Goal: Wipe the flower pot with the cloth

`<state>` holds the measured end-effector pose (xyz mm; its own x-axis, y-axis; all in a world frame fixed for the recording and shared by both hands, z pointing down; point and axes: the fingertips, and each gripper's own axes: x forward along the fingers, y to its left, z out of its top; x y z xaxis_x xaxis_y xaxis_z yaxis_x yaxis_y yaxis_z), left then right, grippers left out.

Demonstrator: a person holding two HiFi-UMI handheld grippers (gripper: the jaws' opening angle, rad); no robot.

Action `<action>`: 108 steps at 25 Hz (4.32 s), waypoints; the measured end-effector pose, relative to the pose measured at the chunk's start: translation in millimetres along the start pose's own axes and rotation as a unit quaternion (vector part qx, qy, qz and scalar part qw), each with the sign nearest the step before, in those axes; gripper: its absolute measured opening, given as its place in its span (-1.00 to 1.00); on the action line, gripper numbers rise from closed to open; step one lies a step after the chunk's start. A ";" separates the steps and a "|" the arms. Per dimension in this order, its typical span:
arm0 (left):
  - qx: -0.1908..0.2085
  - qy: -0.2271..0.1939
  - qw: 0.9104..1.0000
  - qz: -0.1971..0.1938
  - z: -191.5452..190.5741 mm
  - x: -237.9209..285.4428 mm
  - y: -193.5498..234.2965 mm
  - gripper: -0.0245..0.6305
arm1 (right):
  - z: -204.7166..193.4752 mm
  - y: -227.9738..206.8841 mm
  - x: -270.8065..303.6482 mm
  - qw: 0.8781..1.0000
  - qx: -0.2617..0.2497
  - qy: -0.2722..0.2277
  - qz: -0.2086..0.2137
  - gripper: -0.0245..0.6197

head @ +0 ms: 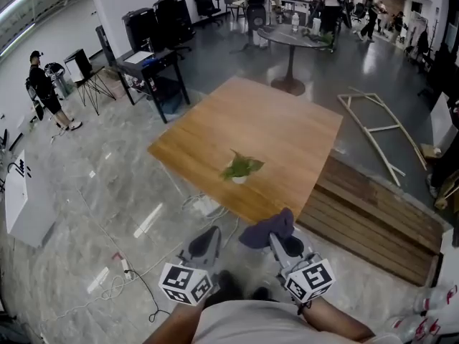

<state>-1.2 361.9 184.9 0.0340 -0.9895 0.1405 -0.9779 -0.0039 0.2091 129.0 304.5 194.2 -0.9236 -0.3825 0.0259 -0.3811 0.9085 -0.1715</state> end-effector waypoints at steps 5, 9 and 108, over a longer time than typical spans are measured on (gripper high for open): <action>0.012 0.003 1.000 -0.009 15.9 45.1 30.9 -0.91 | 17.0 -29.6 35.0 1.000 -0.009 -0.004 -0.013 -0.83; 0.001 0.023 1.000 -0.021 5.1 96.5 71.7 -0.91 | 16.5 -57.8 70.3 0.999 -0.015 0.003 -0.030 -0.83; -0.215 0.487 0.840 -0.102 -318.3 424.2 309.2 -0.84 | -376.4 -186.1 368.3 0.953 0.041 0.299 0.024 -0.82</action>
<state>-223.4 -13.1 617.1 0.5492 -0.3852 0.7416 -0.7737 0.1012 0.6255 -156.1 57.8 606.3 -0.8085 -0.1542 0.5680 -0.3550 0.8975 -0.2617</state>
